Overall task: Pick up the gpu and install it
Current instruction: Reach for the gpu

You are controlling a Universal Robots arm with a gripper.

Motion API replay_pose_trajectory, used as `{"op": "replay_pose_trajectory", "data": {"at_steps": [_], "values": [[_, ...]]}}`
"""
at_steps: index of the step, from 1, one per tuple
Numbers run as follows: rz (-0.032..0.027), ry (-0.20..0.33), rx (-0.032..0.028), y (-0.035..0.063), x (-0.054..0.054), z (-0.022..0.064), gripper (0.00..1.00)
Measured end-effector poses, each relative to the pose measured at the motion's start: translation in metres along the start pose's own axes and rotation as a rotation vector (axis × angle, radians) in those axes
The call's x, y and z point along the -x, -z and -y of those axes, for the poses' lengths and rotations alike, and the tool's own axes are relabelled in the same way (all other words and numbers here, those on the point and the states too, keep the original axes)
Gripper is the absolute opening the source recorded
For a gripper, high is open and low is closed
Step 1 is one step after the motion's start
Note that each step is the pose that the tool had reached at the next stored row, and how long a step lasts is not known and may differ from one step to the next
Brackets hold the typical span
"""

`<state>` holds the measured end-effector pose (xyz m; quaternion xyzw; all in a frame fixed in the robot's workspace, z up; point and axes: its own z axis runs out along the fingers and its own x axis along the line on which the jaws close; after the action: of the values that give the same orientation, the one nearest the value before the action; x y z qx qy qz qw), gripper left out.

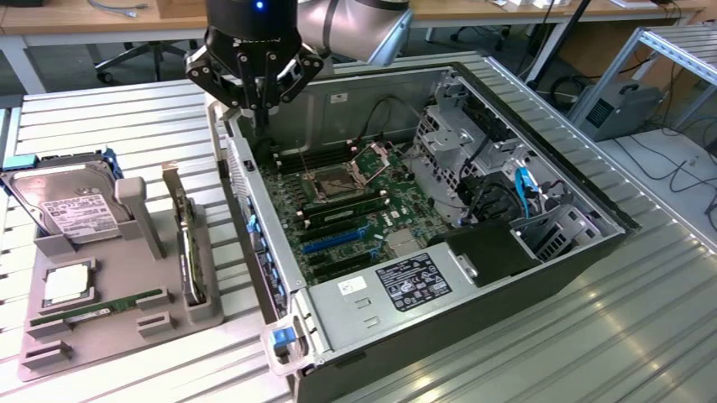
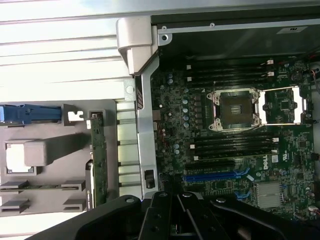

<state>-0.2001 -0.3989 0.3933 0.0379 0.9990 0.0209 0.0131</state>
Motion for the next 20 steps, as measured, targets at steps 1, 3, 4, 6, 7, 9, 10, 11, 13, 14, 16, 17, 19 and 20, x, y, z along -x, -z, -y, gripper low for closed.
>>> {"op": "replay_pose_trajectory", "data": {"at_steps": [1,3,4,6,7,9,10,11,13,14,16,17,19,20], "values": [[0.0001,0.0,0.0001,0.0,-0.0003,0.0,0.11],[0.0001,0.0,0.0001,0.0,-0.0009,0.0001,0.11],[0.0,0.0,0.0,0.0,-0.0012,0.0001,0.11],[0.0,0.0,0.0,0.0,-0.0018,0.0001,0.11],[0.0,0.0,0.0,0.0001,-0.0021,0.0002,0.11],[0.0,0.0,0.0,0.0001,-0.0029,0.0002,0.11],[0.0,0.0,0.0,0.0001,-0.0032,0.0002,0.11],[0.0,0.0,0.0,0.0001,-0.0035,0.0003,0.11],[0.0,0.0,0.0,0.0001,-0.004,0.0003,0.11],[0.0,0.0,0.0001,0.0001,-0.0043,0.0003,0.11],[0.0,0.0,0.0,0.0001,-0.0048,0.0004,0.11],[0.0,0.0,0.0,0.0001,-0.005,0.0004,0.11],[0.0,0.0,0.0,0.0001,-0.0057,0.0004,0.11],[0.0,0.0,0.0001,0.0002,-0.0061,0.0005,0.11]]}}
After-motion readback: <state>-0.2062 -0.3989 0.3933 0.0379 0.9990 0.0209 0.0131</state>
